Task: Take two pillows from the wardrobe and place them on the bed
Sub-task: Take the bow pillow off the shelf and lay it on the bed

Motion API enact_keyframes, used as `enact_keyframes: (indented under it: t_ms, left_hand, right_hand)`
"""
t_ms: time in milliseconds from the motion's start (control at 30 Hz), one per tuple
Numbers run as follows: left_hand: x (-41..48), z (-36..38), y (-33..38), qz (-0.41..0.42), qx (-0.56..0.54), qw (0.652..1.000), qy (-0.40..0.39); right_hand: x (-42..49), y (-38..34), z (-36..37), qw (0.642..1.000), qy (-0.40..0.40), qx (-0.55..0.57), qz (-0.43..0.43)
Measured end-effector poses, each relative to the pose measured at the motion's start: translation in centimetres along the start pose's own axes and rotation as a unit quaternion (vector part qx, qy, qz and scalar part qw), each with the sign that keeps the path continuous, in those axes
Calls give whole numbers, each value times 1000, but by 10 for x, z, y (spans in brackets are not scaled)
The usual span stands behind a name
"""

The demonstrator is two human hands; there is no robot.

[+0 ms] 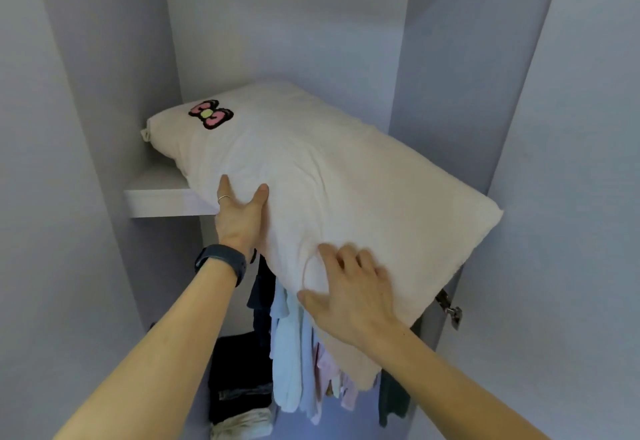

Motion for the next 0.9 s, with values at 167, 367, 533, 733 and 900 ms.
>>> enact_keyframes:
  t_ms: [167, 367, 533, 733, 900]
  left_hand:
    - [6, -4, 6, -17, 72, 997, -3]
    - [29, -3, 21, -69, 101, 991, 54]
    - [60, 10, 38, -101, 124, 983, 86]
    - [77, 33, 26, -108, 156, 973, 130]
    - [78, 37, 8, -69, 184, 967, 164]
  right_hand:
    - [65, 17, -42, 997, 28, 71, -1]
    - [187, 36, -69, 994, 5, 96, 57]
    - [278, 45, -69, 986, -48, 133, 92]
    - [328, 56, -21, 971, -163, 117, 127]
    - [321, 63, 10, 962, -193, 140, 136]
Point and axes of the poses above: each hand's wrist, its own x-axis towards the middle knuckle, its own z-axis out of the palm, y = z × x, the point moved 7 cm from there along x, towards the middle knuckle, and after that the axes turned 11 degrees about z, right-handed, at the moved point
